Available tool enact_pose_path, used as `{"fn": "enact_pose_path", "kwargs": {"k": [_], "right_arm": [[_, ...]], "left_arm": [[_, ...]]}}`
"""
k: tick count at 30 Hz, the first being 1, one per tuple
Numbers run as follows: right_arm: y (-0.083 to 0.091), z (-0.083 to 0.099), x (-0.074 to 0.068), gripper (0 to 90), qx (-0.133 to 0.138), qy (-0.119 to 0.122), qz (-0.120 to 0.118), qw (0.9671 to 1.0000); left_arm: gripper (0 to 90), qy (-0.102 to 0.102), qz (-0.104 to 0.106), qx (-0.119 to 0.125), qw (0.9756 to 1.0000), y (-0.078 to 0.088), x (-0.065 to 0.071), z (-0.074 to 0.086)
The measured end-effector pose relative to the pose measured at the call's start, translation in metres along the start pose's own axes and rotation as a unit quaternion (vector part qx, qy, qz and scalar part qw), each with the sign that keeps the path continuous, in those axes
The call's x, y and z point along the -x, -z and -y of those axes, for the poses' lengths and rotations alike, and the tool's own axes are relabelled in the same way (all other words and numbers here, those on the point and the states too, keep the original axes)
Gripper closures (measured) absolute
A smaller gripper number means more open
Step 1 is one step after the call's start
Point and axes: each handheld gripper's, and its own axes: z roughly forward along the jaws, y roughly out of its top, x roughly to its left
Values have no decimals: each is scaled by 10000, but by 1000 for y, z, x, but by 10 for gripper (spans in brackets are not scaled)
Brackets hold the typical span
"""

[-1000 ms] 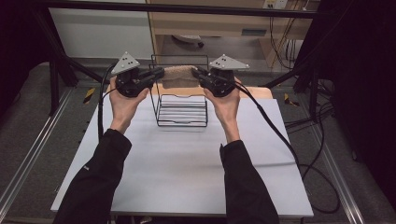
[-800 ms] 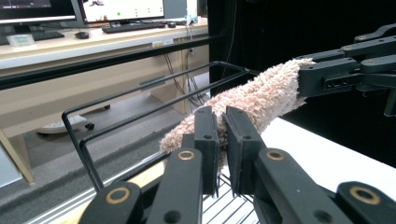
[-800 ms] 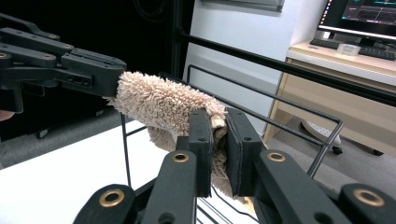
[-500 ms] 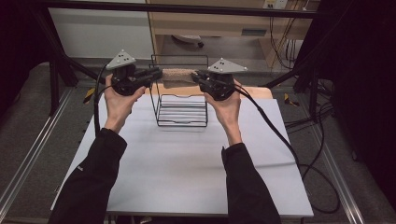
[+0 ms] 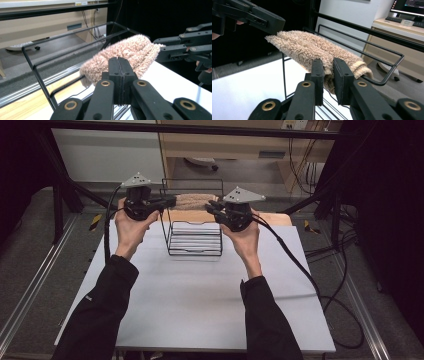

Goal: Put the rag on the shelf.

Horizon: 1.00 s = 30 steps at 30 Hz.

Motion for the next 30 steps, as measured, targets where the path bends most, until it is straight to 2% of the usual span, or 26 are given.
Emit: {"fn": "enact_pose_path", "kwargs": {"k": [6,11,15,16,18,23,27,30], "right_arm": [[0,1,-1,748,-64,49,-37,10000],[3,-1,-2,658,-86,-35,-100,9999],[7,-2,-3,641,-33,-52,-114,9999],[7,-3,-3,656,6,-107,-138,9998],[6,-3,-2,740,-47,-168,-158,9997],[0,3,-2,880,-420,-318,-44,9986],[-6,10,0,895,-545,-526,0,9971],[-9,16,3,889,-568,-593,30,9966]], "left_arm": [[899,-62,-14,-65,10000,-2,0,6],[900,-116,-46,-127,9998,-5,0,10],[900,-213,-91,-184,9996,-10,1,15],[900,-229,-98,-191,9995,-11,1,16],[900,-265,-124,-213,9993,-13,1,18],[899,-272,-155,-213,9993,-15,0,24],[899,-266,-186,-213,9992,-17,-1,28],[897,-252,-189,-202,9993,-19,-2,30]]}}
